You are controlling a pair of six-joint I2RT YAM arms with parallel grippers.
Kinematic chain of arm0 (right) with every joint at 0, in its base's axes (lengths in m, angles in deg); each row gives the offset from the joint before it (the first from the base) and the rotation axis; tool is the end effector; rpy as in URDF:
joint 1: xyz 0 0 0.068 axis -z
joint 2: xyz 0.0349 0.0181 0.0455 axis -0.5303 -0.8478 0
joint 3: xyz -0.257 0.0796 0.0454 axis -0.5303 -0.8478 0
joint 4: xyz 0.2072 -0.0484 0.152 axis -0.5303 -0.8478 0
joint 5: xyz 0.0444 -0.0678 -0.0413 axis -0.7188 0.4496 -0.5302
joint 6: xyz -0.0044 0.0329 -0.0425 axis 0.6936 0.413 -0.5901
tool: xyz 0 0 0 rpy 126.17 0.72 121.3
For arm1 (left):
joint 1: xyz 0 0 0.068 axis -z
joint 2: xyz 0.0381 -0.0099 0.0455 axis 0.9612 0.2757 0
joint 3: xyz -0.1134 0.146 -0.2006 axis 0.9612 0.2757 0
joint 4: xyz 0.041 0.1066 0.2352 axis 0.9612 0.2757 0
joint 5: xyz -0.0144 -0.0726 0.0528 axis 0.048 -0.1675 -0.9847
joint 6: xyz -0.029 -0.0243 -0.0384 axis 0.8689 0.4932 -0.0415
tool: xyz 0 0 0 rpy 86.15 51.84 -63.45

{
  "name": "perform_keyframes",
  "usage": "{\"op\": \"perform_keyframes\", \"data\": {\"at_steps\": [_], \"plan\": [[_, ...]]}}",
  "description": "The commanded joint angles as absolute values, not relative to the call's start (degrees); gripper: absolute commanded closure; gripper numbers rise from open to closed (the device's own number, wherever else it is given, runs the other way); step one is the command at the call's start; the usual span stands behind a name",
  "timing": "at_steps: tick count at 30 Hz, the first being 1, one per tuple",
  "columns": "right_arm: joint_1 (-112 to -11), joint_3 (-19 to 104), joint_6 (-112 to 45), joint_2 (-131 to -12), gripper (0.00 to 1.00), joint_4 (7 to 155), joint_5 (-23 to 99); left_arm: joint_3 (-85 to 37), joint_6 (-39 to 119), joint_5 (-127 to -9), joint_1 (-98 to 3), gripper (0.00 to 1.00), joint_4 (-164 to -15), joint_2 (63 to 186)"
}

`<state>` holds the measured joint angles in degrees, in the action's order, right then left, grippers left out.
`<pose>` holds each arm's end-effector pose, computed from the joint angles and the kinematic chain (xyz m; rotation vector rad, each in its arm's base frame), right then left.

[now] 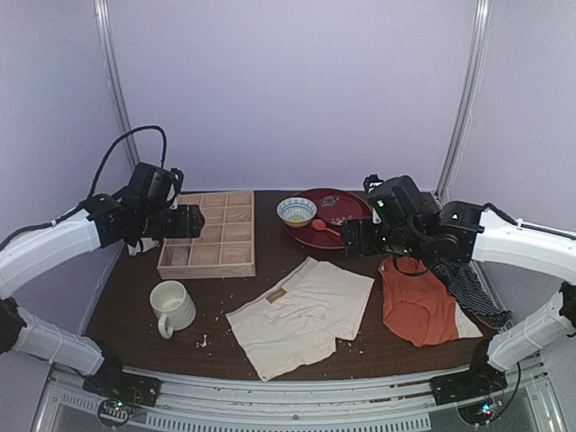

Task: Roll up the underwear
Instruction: Pick up the underwear from the center of the board.

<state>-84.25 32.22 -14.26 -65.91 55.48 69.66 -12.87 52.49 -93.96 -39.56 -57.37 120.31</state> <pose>0.1910 0.2229 0.3213 -0.2658 2.1443 0.3359 0.2270 -0.1425 0.3100 0.0385 2.2378 -0.2051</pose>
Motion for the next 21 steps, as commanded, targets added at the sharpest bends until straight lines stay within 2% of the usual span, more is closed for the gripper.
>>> {"op": "perform_keyframes", "data": {"at_steps": [1, 6, 10, 16, 21], "plan": [[-84.71, 33.58, -14.81, -65.74, 0.0, 54.78, 71.32, -14.19, 54.44, -92.45, -39.77, 0.02, -57.22, 120.68], [-84.97, 32.58, -16.1, -64.94, 0.0, 55.82, 70.2, -15.28, 58.81, -88.21, -39.74, 0.02, -52.91, 121.06], [-86.38, 31.02, -16.59, -64.1, 0.0, 56.13, 70.1, -11.48, 67.63, -81.55, -38.78, 0.03, -51.82, 119.38], [-88.0, 27.35, -16.02, -62.79, 0.0, 57.62, 68.99, -6.48, 78.86, -79.8, -28.96, 0.06, -51.47, 119.94], [-88.58, 26.34, -16.18, -62.81, 0.0, 57.53, 67.67, -4.07, 86.9, -79.14, -24.21, 0.16, -52.13, 123.24]]}}
